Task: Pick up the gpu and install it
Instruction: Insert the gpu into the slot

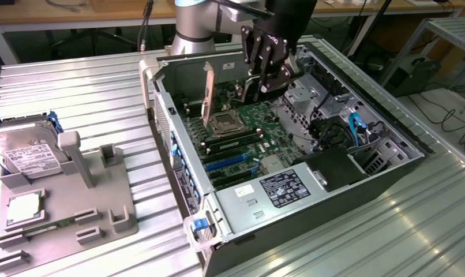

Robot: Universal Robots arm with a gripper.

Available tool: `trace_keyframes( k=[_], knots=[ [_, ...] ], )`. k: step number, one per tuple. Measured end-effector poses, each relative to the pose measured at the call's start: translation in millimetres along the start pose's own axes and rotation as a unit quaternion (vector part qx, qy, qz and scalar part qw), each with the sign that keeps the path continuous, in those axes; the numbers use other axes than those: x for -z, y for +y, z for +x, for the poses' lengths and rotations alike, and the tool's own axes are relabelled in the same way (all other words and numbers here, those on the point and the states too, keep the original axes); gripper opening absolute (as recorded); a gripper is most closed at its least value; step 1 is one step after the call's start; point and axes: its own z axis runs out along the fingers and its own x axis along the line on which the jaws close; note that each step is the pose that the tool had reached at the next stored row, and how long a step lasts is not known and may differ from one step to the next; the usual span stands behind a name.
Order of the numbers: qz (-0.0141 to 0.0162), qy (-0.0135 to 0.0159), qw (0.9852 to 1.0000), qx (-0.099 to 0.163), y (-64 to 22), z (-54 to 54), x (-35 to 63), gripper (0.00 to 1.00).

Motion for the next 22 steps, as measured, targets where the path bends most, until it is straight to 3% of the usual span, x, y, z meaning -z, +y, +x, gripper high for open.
trace_keyframes(
  k=[22],
  knots=[
    [0.0, -0.0002, 1.0, 0.0, 0.0, 0.3, -10.3, 0.27]
  ],
)
